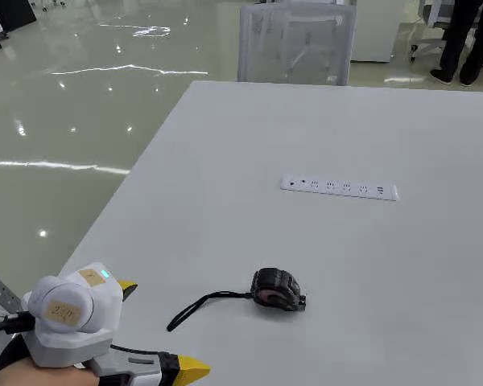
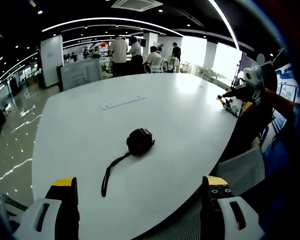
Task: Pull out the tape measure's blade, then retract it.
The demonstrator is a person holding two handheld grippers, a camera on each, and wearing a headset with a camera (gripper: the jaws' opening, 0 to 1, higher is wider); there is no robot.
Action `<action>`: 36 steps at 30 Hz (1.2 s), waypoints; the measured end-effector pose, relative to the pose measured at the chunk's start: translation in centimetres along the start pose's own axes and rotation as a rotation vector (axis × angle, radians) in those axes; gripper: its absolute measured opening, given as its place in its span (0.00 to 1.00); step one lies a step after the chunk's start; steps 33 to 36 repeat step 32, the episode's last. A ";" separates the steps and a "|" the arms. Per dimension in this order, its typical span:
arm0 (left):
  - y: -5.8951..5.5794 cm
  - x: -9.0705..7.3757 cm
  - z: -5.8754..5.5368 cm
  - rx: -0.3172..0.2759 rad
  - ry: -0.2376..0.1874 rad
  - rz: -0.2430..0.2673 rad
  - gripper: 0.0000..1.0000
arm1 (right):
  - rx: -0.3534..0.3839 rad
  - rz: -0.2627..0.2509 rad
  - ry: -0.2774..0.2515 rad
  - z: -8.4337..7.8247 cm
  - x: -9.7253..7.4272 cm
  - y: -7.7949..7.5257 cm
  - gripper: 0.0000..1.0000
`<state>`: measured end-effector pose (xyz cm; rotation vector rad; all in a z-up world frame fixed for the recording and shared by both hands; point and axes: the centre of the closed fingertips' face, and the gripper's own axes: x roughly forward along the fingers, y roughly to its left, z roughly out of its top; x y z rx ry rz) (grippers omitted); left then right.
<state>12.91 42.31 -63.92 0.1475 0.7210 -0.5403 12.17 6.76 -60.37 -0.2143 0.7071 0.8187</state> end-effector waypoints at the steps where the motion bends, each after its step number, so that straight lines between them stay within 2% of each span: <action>1: 0.0 0.0 0.0 -0.002 0.000 0.001 1.00 | 0.000 -0.001 -0.001 0.0 0.0 0.0 0.85; 9: 0.4 -0.1 -0.5 -0.002 0.009 0.003 1.00 | -0.005 0.006 0.009 -0.2 0.3 0.0 0.85; 36: 0.6 0.0 -0.4 -0.003 0.008 0.010 1.00 | -0.007 0.019 0.014 -0.5 0.5 0.4 0.84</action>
